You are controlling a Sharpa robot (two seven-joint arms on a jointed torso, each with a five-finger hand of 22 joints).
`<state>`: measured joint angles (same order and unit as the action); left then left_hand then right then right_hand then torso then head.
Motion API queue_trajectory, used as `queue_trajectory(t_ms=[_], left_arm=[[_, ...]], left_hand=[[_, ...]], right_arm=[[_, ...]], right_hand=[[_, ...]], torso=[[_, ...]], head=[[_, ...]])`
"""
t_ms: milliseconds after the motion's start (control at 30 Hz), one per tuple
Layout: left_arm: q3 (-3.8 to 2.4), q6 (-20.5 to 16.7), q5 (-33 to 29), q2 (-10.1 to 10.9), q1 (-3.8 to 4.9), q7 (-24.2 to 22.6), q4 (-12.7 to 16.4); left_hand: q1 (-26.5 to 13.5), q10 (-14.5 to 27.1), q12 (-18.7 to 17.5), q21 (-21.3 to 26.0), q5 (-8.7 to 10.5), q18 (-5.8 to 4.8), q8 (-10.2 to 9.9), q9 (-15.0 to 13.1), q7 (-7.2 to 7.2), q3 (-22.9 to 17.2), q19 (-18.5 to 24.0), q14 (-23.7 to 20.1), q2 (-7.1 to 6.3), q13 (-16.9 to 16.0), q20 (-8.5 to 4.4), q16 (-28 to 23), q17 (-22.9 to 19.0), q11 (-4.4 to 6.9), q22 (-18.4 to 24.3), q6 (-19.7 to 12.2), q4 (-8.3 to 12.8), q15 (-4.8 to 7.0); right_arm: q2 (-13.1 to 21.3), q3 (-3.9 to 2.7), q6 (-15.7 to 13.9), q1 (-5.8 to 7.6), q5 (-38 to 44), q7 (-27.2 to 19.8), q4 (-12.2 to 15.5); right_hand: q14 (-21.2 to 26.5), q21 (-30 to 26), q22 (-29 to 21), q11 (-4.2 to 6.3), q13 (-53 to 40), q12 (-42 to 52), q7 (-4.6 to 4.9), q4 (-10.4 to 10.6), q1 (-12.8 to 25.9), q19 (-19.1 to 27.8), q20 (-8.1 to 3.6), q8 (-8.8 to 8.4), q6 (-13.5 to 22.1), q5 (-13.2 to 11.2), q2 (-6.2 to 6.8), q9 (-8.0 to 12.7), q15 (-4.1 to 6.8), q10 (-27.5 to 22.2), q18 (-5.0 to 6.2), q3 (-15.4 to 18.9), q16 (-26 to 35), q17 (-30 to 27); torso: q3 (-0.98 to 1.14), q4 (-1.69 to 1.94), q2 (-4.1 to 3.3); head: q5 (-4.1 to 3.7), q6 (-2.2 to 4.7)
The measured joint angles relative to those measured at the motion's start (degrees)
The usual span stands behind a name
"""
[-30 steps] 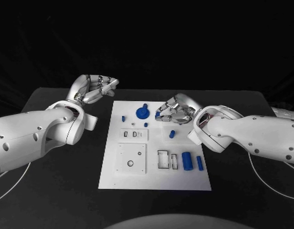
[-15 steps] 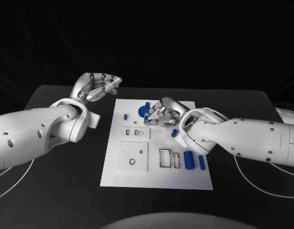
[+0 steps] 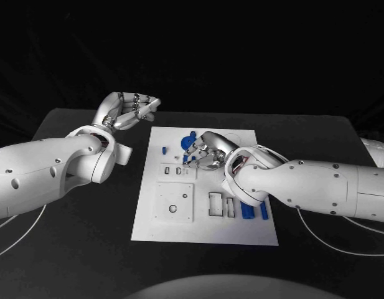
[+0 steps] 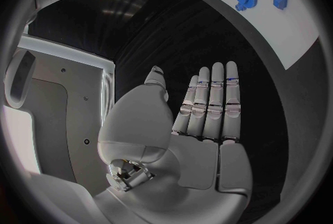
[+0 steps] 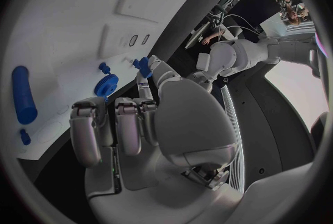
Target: Assemble the parts on the task board
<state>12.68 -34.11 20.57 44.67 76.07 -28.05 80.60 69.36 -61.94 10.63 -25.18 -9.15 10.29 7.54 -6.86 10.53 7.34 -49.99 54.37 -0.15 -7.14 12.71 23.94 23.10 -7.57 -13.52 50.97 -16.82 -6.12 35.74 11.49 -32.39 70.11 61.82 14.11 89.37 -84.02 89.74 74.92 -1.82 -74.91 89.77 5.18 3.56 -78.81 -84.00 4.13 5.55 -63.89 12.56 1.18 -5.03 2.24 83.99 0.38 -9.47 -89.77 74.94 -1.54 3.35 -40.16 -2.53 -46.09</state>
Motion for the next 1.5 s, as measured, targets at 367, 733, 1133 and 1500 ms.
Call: queue_trajectory(t_ms=[367,733,1133,1500], left_arm=[[0.00,0.0,0.0,0.0,0.00,0.0,0.0],[-0.01,0.0,0.0,0.1,0.01,0.0,0.1],[-0.01,0.0,0.0,0.3,0.01,0.0,0.3],[-0.01,0.0,0.0,0.4,0.01,0.0,0.4]], left_hand=[[0.0,0.0,0.0,0.0,0.00,0.01,0.0,0.0,0.00,0.0,0.0,0.0,0.00,0.0,0.00,0.0,0.0,0.00,0.0,0.0,0.0,0.00],[0.0,0.0,0.0,0.3,0.00,0.00,0.0,0.0,0.00,0.0,0.0,0.0,0.00,-0.1,0.00,0.0,-0.1,0.00,0.1,0.0,0.0,0.00],[0.0,0.0,0.0,0.3,0.00,0.00,0.0,0.0,0.00,0.0,0.0,0.0,0.00,-0.1,0.00,0.0,-0.1,0.00,0.0,0.0,0.0,0.00],[0.3,0.0,0.0,0.3,0.00,0.00,0.0,0.0,0.00,0.0,0.0,0.0,0.30,0.0,0.00,0.0,-0.1,0.00,0.0,0.0,0.0,0.00]], right_arm=[[-1.3,0.00,0.3,-0.91,2.3,1.1,-2.4],[-2.1,0.00,0.8,-1.46,3.0,1.1,-3.4],[-2.6,0.00,1.5,-2.02,3.8,1.0,-3.8],[-2.9,0.01,1.9,-2.29,5.0,1.1,-4.0]], right_hand=[[0.0,0.0,0.0,0.00,0.0,0.0,0.28,0.0,0.0,0.0,0.00,-0.17,-0.1,0.1,0.00,0.1,0.00,0.0,0.00,0.0,0.0,0.0],[0.2,0.0,0.0,0.00,0.0,0.0,0.49,-0.2,0.0,0.0,0.00,-0.14,0.1,0.1,0.00,0.0,-0.20,0.0,0.00,-0.2,0.0,0.0],[0.0,0.0,0.0,0.01,0.0,0.0,0.44,-0.2,0.0,0.0,-0.01,-0.09,0.1,0.0,0.01,0.0,-0.40,0.0,0.00,-0.2,0.0,0.0],[0.0,0.0,0.0,0.01,0.0,0.0,0.45,-0.2,0.2,0.0,-0.01,-0.12,0.1,0.0,0.16,0.1,-0.40,0.0,0.00,-0.2,0.0,0.0]], torso=[[0.01,0.01,0.00],[0.01,0.03,0.03],[-0.02,0.02,0.09],[-0.02,0.01,0.09]], head=[[-0.09,-0.40],[-0.16,-0.61],[-0.12,-0.74],[-0.30,-0.67]])
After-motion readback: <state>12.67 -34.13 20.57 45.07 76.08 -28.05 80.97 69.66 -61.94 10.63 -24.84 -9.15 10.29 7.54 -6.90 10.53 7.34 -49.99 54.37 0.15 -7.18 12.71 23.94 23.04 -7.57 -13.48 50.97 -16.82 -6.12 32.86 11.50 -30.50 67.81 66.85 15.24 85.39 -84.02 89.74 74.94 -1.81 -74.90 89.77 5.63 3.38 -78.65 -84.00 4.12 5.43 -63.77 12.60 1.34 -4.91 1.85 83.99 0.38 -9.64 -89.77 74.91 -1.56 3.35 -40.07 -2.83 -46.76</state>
